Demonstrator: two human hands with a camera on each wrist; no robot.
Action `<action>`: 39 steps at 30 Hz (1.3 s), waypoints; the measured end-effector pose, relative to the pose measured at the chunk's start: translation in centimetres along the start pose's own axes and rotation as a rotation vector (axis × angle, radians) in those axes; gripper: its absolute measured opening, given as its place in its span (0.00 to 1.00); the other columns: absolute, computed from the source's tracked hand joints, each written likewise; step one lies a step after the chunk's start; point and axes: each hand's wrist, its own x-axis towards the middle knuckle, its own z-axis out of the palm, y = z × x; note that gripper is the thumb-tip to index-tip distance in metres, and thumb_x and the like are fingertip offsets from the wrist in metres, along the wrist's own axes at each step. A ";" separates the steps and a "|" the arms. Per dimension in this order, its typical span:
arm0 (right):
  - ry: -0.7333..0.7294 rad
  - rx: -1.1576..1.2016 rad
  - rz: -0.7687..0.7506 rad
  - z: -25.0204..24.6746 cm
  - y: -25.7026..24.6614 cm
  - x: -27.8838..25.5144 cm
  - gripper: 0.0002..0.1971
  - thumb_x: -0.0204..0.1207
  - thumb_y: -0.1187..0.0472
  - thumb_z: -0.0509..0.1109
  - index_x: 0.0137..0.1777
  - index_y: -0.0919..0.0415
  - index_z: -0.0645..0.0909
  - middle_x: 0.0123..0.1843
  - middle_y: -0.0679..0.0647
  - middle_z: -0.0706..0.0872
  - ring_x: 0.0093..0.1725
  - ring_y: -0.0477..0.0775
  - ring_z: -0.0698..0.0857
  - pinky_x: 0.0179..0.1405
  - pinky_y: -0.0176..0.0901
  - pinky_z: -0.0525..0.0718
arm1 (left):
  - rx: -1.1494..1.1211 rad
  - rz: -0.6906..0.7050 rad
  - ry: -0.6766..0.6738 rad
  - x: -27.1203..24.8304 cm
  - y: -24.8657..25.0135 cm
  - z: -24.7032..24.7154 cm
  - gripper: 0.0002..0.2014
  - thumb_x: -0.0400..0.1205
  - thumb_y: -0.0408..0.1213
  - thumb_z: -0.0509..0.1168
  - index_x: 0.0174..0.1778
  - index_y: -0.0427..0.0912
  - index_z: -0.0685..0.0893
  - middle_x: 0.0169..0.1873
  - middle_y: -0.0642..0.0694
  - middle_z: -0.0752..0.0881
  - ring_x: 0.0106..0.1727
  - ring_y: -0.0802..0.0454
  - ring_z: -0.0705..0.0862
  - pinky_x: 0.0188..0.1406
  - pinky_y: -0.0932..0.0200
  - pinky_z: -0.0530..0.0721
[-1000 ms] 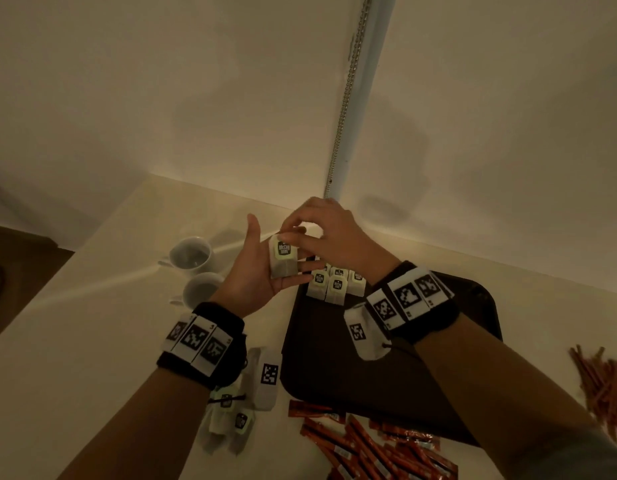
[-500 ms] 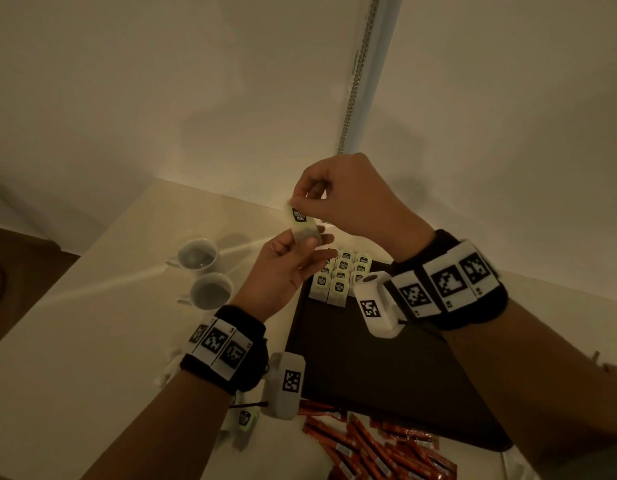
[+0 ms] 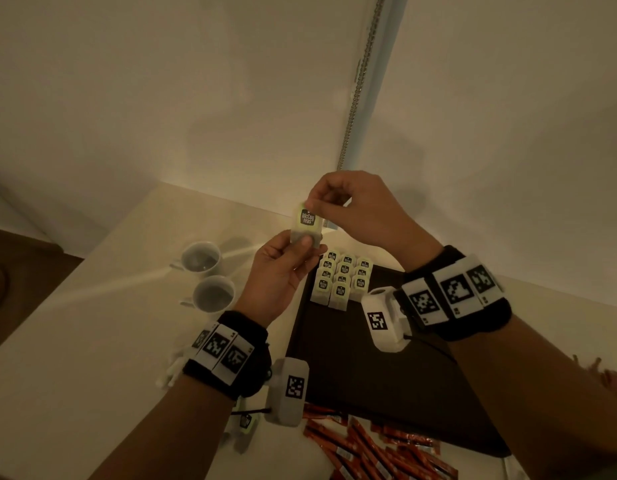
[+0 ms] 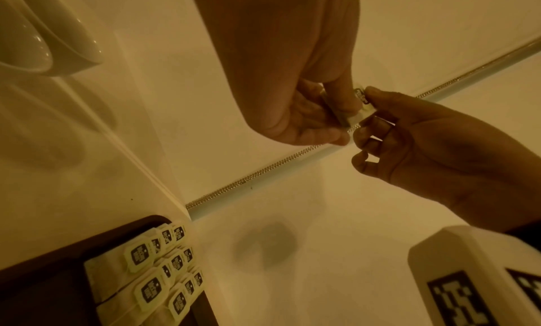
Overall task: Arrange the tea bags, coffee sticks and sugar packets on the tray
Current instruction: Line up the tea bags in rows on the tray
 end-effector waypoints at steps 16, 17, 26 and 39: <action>-0.125 0.006 0.287 0.7 10.2 -4.9 0.02 0.75 0.63 0.72 0.45 0.56 0.83 0.37 0.46 0.85 0.32 0.40 0.83 0.33 0.27 0.81 | 0.592 -0.120 0.112 -4.6 0.4 -7.1 0.09 0.84 0.36 0.61 0.57 0.43 0.84 0.53 0.46 0.89 0.54 0.44 0.88 0.51 0.54 0.84; -0.174 -0.021 0.346 1.3 11.9 -5.6 0.02 0.76 0.64 0.71 0.47 0.57 0.83 0.39 0.46 0.84 0.34 0.40 0.83 0.34 0.29 0.81 | 0.633 -0.124 0.133 -5.5 0.6 -8.2 0.09 0.84 0.34 0.61 0.56 0.41 0.85 0.51 0.46 0.90 0.52 0.44 0.88 0.50 0.54 0.85; -0.389 -0.086 0.624 5.5 21.1 -8.4 0.08 0.78 0.63 0.69 0.55 0.62 0.81 0.50 0.54 0.85 0.43 0.46 0.83 0.36 0.30 0.79 | 0.693 -0.232 0.418 -14.0 1.3 -16.0 0.09 0.84 0.28 0.59 0.51 0.35 0.85 0.42 0.39 0.89 0.37 0.50 0.88 0.36 0.61 0.86; -0.130 -0.173 0.706 7.7 22.6 -6.5 0.07 0.76 0.64 0.71 0.53 0.65 0.82 0.55 0.59 0.86 0.54 0.55 0.83 0.56 0.44 0.81 | 0.687 -0.408 0.593 -19.4 1.0 -19.8 0.10 0.86 0.28 0.57 0.54 0.34 0.83 0.48 0.33 0.86 0.44 0.37 0.83 0.45 0.52 0.78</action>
